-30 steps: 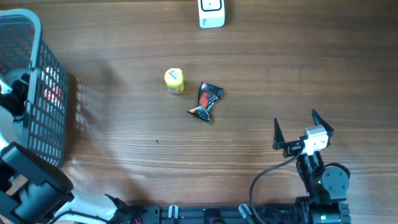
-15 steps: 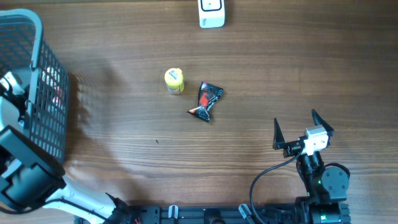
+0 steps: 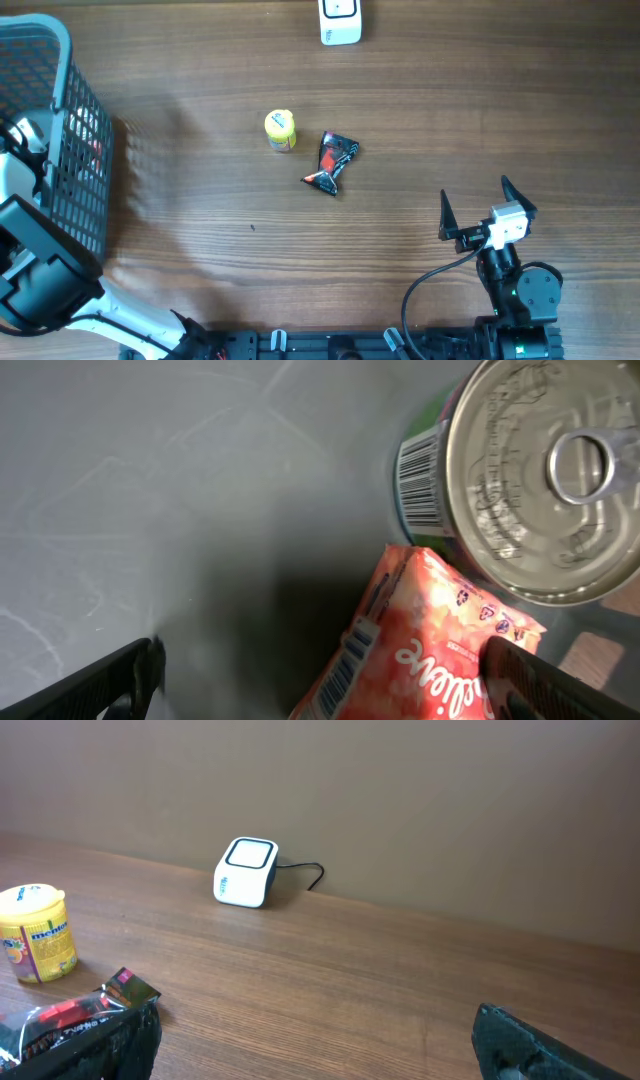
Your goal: Scan the item barcode
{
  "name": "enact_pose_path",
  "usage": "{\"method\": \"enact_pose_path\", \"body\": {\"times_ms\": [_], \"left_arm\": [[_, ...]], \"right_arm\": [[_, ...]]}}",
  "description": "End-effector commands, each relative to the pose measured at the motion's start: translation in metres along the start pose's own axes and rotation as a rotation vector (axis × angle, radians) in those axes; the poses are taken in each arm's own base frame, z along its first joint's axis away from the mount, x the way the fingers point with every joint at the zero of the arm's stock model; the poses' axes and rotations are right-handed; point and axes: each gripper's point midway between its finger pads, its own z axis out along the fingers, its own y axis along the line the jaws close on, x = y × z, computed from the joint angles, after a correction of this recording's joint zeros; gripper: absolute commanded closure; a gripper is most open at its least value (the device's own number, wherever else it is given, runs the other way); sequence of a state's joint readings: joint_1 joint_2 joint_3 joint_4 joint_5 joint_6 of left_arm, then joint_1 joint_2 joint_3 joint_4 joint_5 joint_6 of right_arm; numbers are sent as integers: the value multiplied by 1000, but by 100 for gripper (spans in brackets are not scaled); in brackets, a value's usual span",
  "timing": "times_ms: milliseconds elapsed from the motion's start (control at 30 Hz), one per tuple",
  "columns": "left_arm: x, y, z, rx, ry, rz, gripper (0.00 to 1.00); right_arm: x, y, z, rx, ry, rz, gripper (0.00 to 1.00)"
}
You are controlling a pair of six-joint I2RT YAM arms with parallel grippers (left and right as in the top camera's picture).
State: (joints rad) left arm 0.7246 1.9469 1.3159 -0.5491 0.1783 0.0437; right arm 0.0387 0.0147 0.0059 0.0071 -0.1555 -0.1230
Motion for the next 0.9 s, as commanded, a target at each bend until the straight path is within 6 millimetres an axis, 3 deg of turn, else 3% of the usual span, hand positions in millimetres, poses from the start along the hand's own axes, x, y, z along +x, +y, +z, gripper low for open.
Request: {"method": "enact_pose_path", "body": {"times_ms": [0, 433, 667, 867], "left_arm": [[13, 25, 6, -153, 55, 13, 0], [37, 71, -11, -458, 69, -360, 0], [37, 71, -14, -466, 59, -391, 0], [7, 55, -27, -365, -49, -380, 0]], "right_arm": [[-1, -1, 0, 7, -6, 17, 0], [-1, -1, 0, 7, -6, 17, 0], [-1, -1, 0, 7, -6, 18, 0], [-1, -1, 0, 7, -6, 18, 0]]}}
